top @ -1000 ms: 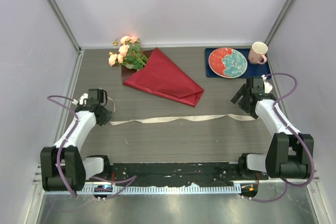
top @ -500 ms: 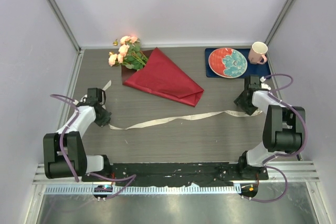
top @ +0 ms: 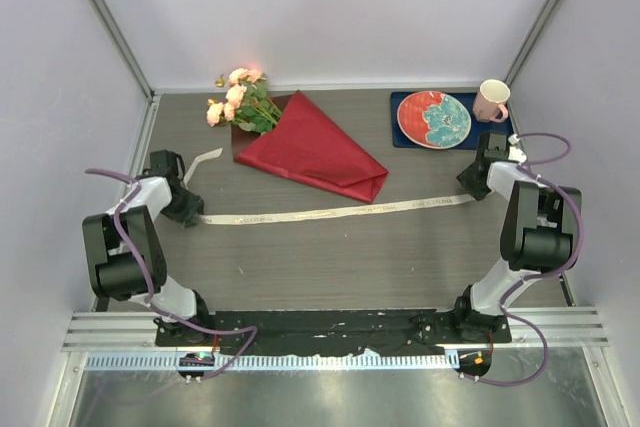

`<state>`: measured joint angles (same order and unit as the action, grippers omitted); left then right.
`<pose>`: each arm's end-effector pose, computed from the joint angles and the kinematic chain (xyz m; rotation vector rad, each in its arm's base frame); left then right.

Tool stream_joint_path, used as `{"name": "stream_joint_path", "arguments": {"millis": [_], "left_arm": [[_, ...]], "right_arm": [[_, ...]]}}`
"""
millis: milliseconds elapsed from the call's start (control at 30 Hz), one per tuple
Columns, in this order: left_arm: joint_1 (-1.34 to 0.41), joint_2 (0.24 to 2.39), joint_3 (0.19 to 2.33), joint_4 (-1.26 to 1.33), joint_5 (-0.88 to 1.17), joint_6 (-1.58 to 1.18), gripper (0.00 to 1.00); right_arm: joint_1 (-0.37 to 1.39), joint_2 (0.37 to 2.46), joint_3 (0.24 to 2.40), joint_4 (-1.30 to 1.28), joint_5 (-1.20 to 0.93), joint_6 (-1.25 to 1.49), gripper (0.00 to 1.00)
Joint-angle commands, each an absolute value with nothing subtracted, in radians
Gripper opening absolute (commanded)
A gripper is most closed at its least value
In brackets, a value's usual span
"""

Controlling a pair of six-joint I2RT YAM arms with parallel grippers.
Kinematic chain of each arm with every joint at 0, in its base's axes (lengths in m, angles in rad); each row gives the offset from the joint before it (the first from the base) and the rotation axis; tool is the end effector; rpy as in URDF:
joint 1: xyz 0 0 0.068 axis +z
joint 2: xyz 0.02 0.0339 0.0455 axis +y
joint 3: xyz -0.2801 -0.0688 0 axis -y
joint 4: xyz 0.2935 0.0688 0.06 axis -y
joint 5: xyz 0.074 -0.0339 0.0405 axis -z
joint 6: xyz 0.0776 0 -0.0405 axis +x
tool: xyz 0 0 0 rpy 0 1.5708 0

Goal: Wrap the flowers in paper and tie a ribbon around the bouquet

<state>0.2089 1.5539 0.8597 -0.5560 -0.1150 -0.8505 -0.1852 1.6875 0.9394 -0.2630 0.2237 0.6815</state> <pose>0.3179 0.0765 0.1085 -1.4381 2.4045 0.0102 0.3782 -0.0884 0.1092 1.1432 2.2752 -0.0974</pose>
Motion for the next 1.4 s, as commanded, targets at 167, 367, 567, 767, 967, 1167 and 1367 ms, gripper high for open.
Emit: {"name": "stream_joint_path", "arguments": {"millis": [167,367,567,767,967,1167,1367], "left_arm": [[0.141,1.277,0.894,-0.569,-0.063,-0.778,0.95],[-0.065,1.149,0.701,-0.136,0.293,-1.096,1.0],[-0.265,1.403,0.655,0.378,0.14,-1.351,1.0],[-0.388,1.698,0.732,0.554,-0.038,-1.445,1.0],[-0.489,1.814,0.752,0.633,-0.271,-1.437,1.0],[-0.555,1.914,0.773,0.664,-0.427,-1.503,0.98],[-0.558,1.994,0.75,0.799,-0.434,-1.468,0.57]], "right_arm": [[-0.036,1.434,0.994,-0.279,0.224,0.499,0.81],[0.139,1.523,1.104,-0.164,-0.102,0.42,0.92],[0.184,1.672,1.233,-0.126,-0.25,0.451,0.92],[0.202,1.675,1.221,-0.107,-0.255,0.468,0.91],[0.201,1.654,1.187,-0.11,-0.233,0.443,0.91],[0.202,1.698,1.21,-0.11,-0.245,0.443,0.9],[0.231,1.782,1.285,-0.107,-0.314,0.33,0.91]]}}
